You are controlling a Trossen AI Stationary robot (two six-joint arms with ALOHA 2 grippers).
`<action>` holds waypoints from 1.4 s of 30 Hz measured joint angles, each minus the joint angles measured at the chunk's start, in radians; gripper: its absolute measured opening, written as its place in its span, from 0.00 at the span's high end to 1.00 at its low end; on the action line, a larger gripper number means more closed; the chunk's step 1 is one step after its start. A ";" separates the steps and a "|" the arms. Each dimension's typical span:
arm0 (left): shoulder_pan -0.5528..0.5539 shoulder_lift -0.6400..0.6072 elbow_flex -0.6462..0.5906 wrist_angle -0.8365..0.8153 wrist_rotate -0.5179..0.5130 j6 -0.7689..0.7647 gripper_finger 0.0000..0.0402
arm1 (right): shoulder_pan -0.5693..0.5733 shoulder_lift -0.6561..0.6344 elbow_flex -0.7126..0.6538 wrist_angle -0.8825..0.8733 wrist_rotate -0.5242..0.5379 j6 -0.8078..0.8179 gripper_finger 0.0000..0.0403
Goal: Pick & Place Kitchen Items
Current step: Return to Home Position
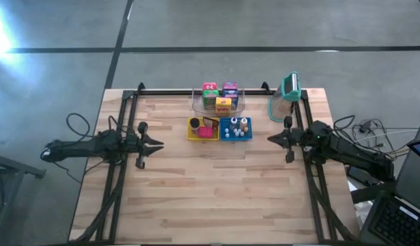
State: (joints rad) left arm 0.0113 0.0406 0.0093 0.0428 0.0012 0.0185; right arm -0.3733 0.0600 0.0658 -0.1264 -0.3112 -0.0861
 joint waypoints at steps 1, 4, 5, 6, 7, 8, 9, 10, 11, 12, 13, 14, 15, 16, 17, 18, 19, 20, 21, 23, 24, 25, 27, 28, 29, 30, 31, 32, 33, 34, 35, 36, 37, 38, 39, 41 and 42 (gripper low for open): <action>0.000 0.000 0.000 0.000 0.000 0.000 0.84 | 0.000 0.001 0.000 -0.003 0.000 0.000 0.98; 0.000 0.000 0.000 0.000 0.000 0.000 0.84 | 0.000 -0.009 0.000 -0.003 0.000 0.004 0.98; 0.000 0.000 0.000 0.000 -0.001 0.000 0.84 | 0.000 -0.015 0.000 -0.002 -0.001 0.000 0.98; 0.000 0.000 0.000 0.000 0.000 0.000 0.84 | 0.000 -0.018 0.000 -0.002 -0.001 0.000 0.98; 0.000 0.000 0.000 0.000 -0.001 0.000 0.84 | 0.000 -0.021 0.000 -0.002 -0.001 0.001 0.98; 0.000 0.000 0.000 0.000 -0.001 0.000 0.84 | 0.000 -0.023 0.000 -0.003 -0.001 0.004 0.98; 0.000 0.000 0.000 0.000 -0.001 0.000 0.84 | 0.000 -0.027 0.000 -0.004 -0.001 0.004 0.98; 0.000 0.000 0.000 0.000 -0.001 0.000 0.84 | 0.000 -0.028 0.000 -0.004 -0.001 0.003 0.98; 0.000 0.000 0.000 0.000 -0.001 0.000 0.84 | 0.000 -0.033 0.000 -0.003 -0.001 0.000 0.98; 0.000 0.000 0.000 0.000 -0.001 0.000 0.84 | 0.000 -0.039 0.000 -0.004 -0.001 0.000 0.98; 0.000 0.000 0.000 0.000 -0.001 0.000 0.84 | 0.000 -0.046 0.000 -0.004 -0.001 0.002 0.98; 0.000 0.000 0.000 0.000 -0.001 0.000 0.84 | 0.000 -0.053 0.000 -0.004 -0.002 0.005 0.98; 0.000 0.000 0.000 0.000 -0.001 0.000 0.84 | 0.000 -0.059 0.000 -0.003 -0.002 0.004 0.98; 0.000 0.000 0.000 0.000 -0.001 0.000 0.84 | 0.000 -0.060 0.001 -0.002 -0.002 0.002 0.98; 0.000 0.000 0.000 0.001 -0.001 0.000 0.84 | 0.000 -0.060 0.002 0.000 -0.002 0.000 0.98; 0.000 0.000 0.000 0.001 -0.001 0.000 0.84 | 0.000 -0.060 0.002 -0.003 -0.002 0.000 0.98; 0.000 0.000 0.000 0.000 -0.001 0.000 0.84 | 0.000 -0.059 0.002 -0.005 -0.002 0.003 0.98; 0.000 0.000 0.000 0.001 -0.001 0.000 0.84 | 0.000 -0.059 0.002 -0.004 -0.002 0.004 0.98; 0.000 0.000 0.000 0.000 -0.001 0.000 0.84 | 0.000 -0.059 0.002 -0.003 -0.002 0.004 0.98; 0.000 0.000 0.000 0.000 -0.001 0.000 0.84 | 0.000 -0.060 0.002 -0.002 -0.002 0.000 0.98; 0.000 0.000 0.000 0.001 -0.001 0.000 0.84 | 0.000 -0.060 0.002 -0.004 -0.002 0.001 0.98; 0.000 0.000 0.000 0.000 -0.001 0.000 0.84 | 0.000 -0.060 0.002 -0.004 -0.002 0.005 0.98; 0.000 0.000 0.000 0.000 -0.001 0.000 0.84 | 0.000 -0.060 0.002 -0.002 -0.002 0.003 0.98; 0.000 0.000 0.000 0.000 -0.001 0.000 0.84 | 0.000 -0.060 0.002 -0.003 -0.002 0.000 0.98; 0.000 0.000 0.000 0.000 -0.001 0.000 0.84 | 0.000 -0.060 0.002 -0.003 -0.002 0.000 0.98; 0.000 0.000 0.000 0.000 -0.001 0.000 0.84 | 0.000 -0.060 0.002 -0.004 -0.002 0.002 0.98; 0.000 0.000 0.000 0.000 -0.001 0.000 0.84 | 0.000 -0.060 0.002 -0.003 -0.002 0.004 0.98; 0.000 0.000 0.000 0.000 -0.001 0.000 0.84 | 0.000 -0.060 0.002 -0.003 -0.002 0.004 0.98; 0.000 0.000 0.000 0.000 -0.001 0.000 0.84 | 0.000 -0.060 0.002 -0.003 -0.002 0.003 0.98; 0.000 0.000 0.000 0.000 -0.001 0.000 0.84 | 0.000 -0.060 0.002 -0.003 -0.002 0.000 0.98; 0.000 0.000 0.000 0.000 -0.001 0.000 0.84 | 0.000 -0.060 0.002 -0.003 -0.002 0.000 0.98; 0.000 0.000 0.000 0.000 -0.001 0.000 0.84 | 0.000 -0.060 0.002 -0.003 -0.002 0.002 0.98; 0.000 0.000 0.000 0.000 -0.001 0.000 0.84 | 0.000 -0.060 0.002 -0.003 -0.002 0.005 0.98; 0.000 0.000 0.000 0.001 -0.001 0.000 0.84 | 0.000 -0.060 0.002 -0.003 -0.002 0.004 0.98; 0.000 0.000 0.000 0.000 -0.001 0.000 0.84 | 0.000 -0.060 0.002 -0.003 -0.002 0.002 0.98; 0.000 0.000 0.000 0.000 -0.001 0.000 0.84 | 0.000 -0.060 0.002 -0.003 -0.002 0.000 0.98; 0.000 0.000 0.000 0.000 -0.001 0.000 0.84 | 0.000 -0.060 0.002 -0.003 -0.002 0.002 0.98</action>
State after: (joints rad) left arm 0.0116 0.0410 0.0093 0.0430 0.0002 0.0185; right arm -0.3733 -0.0002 0.0673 -0.1291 -0.3130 -0.0838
